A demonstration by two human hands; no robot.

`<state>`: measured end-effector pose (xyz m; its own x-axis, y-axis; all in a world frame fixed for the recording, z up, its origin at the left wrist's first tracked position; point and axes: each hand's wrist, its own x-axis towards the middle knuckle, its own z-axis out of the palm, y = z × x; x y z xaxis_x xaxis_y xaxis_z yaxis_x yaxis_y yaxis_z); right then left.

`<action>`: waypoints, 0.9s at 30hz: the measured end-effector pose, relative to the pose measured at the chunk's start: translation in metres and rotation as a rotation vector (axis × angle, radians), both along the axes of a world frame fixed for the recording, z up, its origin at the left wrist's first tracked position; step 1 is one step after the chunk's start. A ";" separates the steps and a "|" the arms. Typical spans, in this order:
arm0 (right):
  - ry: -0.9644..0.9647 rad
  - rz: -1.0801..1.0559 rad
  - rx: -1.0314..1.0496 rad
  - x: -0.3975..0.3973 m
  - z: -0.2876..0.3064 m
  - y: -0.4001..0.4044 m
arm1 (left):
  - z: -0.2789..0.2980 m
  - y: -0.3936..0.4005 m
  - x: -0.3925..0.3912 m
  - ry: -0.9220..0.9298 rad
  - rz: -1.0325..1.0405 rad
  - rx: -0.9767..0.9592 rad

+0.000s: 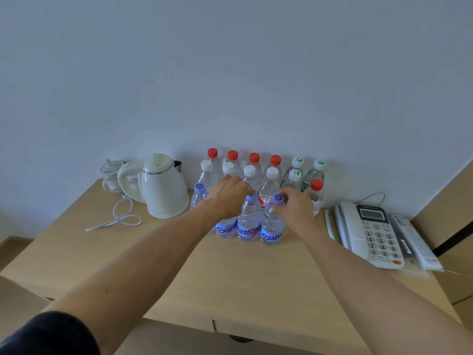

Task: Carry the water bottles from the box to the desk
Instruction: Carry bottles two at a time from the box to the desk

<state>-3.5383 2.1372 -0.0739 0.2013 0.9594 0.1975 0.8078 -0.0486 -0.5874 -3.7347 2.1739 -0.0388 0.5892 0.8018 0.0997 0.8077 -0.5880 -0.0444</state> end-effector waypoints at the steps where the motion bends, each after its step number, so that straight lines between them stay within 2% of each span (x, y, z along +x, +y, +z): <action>1: -0.001 0.004 0.000 0.000 0.001 0.000 | 0.000 0.000 0.000 0.000 0.004 0.002; 22: -0.134 0.043 -0.111 0.000 0.015 -0.005 | -0.003 -0.001 -0.001 -0.056 0.056 -0.056; 27: -0.097 0.089 -0.131 0.008 0.026 -0.006 | -0.001 0.000 -0.003 -0.042 0.091 -0.108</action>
<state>-3.5302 2.1310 -0.0479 0.1006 0.9914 0.0836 0.8647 -0.0456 -0.5002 -3.7375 2.1735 -0.0402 0.5103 0.8593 0.0328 0.8579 -0.5114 0.0503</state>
